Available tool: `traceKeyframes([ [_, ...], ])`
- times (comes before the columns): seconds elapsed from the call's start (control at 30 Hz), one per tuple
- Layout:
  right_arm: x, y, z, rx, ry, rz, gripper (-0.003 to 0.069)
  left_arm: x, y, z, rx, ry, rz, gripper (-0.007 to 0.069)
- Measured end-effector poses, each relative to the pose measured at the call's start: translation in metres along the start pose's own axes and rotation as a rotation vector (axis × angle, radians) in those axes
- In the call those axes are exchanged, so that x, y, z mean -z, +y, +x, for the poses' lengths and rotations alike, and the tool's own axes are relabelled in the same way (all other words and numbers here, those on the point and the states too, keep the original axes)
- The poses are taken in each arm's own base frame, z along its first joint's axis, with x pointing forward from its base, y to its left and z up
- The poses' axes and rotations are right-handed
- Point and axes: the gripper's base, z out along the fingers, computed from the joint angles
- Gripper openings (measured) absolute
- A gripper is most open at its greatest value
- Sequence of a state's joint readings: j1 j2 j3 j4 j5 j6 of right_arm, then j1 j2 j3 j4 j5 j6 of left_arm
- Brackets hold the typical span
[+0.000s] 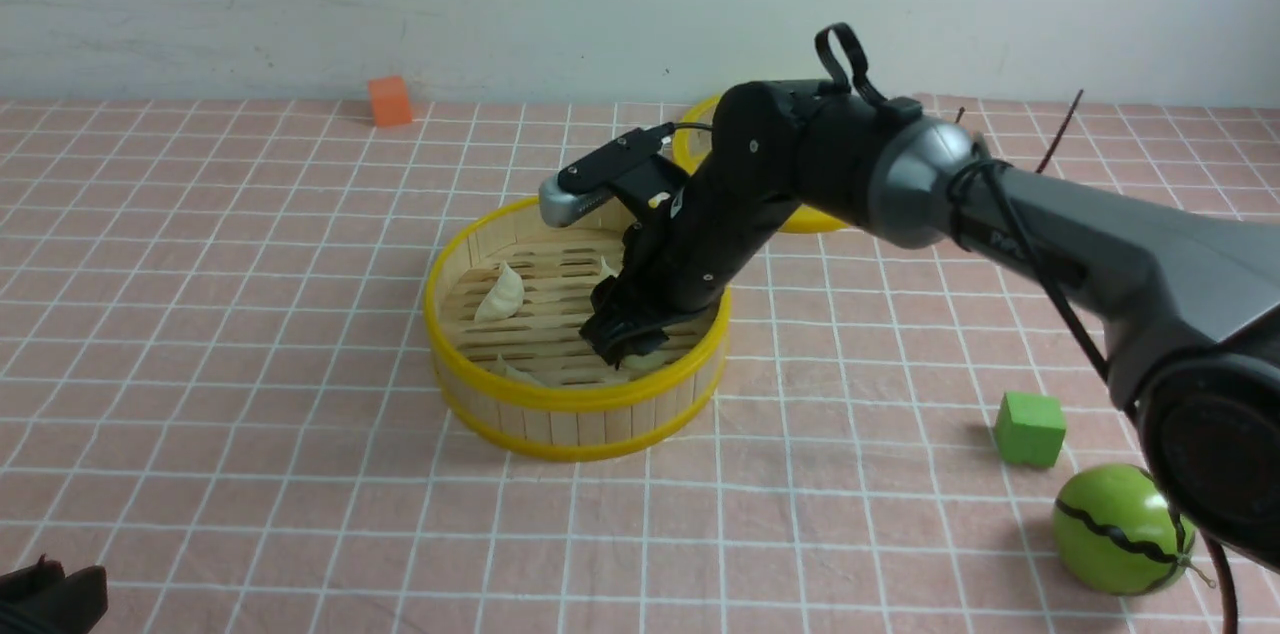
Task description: Put the dumplings into the steamer on the table with the pink tablecloth.
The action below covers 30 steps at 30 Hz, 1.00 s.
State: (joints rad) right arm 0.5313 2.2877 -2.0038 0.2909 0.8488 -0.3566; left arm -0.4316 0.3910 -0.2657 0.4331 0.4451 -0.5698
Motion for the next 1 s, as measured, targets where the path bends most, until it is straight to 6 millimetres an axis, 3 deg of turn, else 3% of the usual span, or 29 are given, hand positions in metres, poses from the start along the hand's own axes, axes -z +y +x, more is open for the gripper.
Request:
traceKeyframes([
  [0.1,0.035,0.002,-0.013,-0.02,-0.008,0.039,0.06,0.0,0.0,0.0,0.0,0.002,-0.001,0.0161],
  [0.13,0.05,0.004,-0.017,-0.024,-0.013,0.054,0.0608,0.0,0.0,0.0,0.0,0.002,-0.001,0.0162],
  [0.2,0.102,0.008,-0.031,-0.004,-0.066,0.114,0.0591,0.0,0.0,0.0,0.0,0.002,-0.001,0.0163],
  [0.23,0.107,0.008,-0.033,0.002,-0.078,0.123,0.0591,0.0,0.0,0.0,0.0,0.002,-0.001,0.0163],
  [0.33,0.219,0.021,-0.041,0.041,-0.218,0.267,0.0412,0.0,0.0,0.0,0.0,0.002,-0.001,0.0163],
  [0.4,0.271,0.026,-0.033,0.048,-0.258,0.341,0.0281,0.0,0.0,0.0,0.0,0.002,-0.001,0.0165],
  [0.53,0.352,0.034,-0.005,0.016,-0.316,0.44,0.0031,0.0,0.0,0.0,0.0,0.002,-0.001,0.0166],
  [0.6,0.383,0.037,0.015,-0.015,-0.347,0.465,-0.0016,0.0,0.0,0.0,0.0,0.002,-0.001,0.0169],
  [0.67,0.392,0.041,0.027,-0.025,-0.35,0.466,-0.0019,0.0,0.0,0.0,0.0,0.002,-0.001,0.0172],
  [0.7,0.401,0.048,0.048,-0.042,-0.345,0.46,-0.0019,0.0,0.0,0.0,0.0,0.002,-0.001,0.0175],
  [0.83,0.408,0.061,0.093,-0.071,-0.414,0.443,-0.0018,0.0,0.0,0.0,0.0,0.002,-0.001,0.0177],
  [0.87,0.394,0.064,0.119,-0.092,-0.455,0.432,-0.0017,0.0,0.0,0.0,0.0,0.002,-0.001,0.0179],
  [1.0,0.35,0.071,0.186,-0.138,-0.555,0.387,-0.0017,0.0,0.0,0.0,0.0,0.002,-0.001,0.0183],
])
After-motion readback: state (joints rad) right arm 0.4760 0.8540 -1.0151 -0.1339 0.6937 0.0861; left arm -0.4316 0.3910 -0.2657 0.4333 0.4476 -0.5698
